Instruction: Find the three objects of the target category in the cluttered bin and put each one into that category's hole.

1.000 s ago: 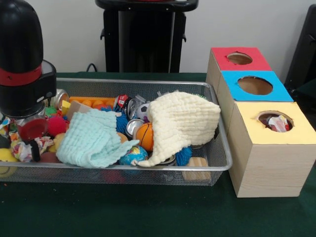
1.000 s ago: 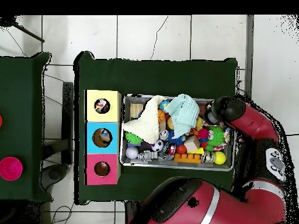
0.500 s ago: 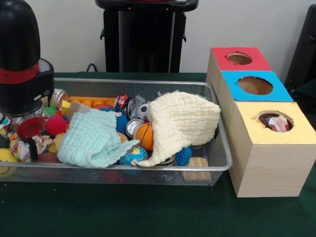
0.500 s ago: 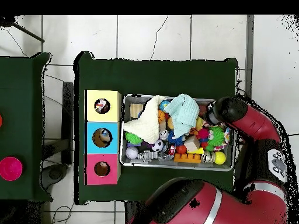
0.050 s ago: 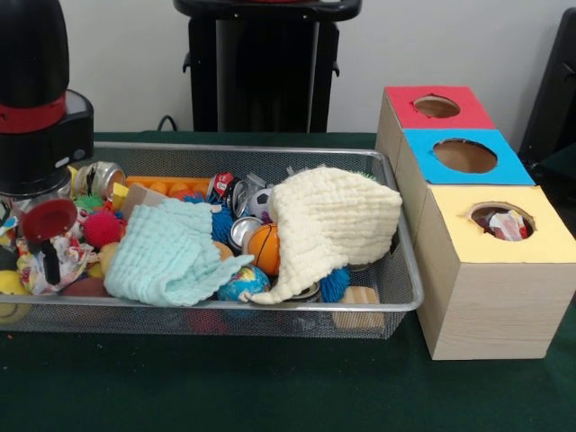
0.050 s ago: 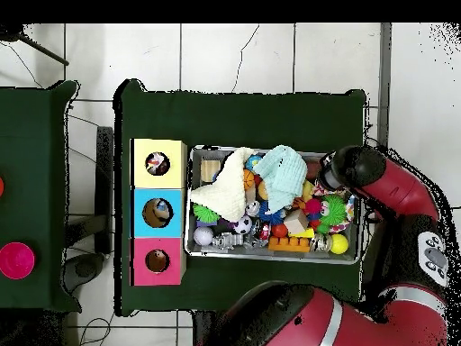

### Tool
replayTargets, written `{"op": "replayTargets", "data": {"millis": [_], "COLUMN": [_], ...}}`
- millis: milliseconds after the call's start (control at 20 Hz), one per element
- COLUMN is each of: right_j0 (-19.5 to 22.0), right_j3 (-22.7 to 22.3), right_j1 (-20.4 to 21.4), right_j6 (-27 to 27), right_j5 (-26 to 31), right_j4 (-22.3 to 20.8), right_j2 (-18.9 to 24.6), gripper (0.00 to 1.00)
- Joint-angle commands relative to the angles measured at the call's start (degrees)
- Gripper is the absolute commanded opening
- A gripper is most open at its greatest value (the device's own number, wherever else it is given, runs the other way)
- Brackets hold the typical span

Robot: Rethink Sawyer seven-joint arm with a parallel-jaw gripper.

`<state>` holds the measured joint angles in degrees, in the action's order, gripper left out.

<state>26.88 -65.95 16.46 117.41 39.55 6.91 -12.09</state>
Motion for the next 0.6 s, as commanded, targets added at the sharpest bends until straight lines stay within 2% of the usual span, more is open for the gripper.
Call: {"op": "replayTargets", "data": {"millis": [50, 350, 600], "right_j0": [-0.2, -1.2, -0.2], "right_j3": [-6.5, -4.9, -5.9], "right_j1": [1.0, 1.0, 1.6], "right_j6": [4.6, 3.8, 2.4], "right_j5": [-3.4, -2.9, -2.0], "right_j4": [-1.0, -2.4, -1.9], "right_j2": [4.0, 2.9, 4.3], "gripper": [1.0, 1.0, 1.0]}}
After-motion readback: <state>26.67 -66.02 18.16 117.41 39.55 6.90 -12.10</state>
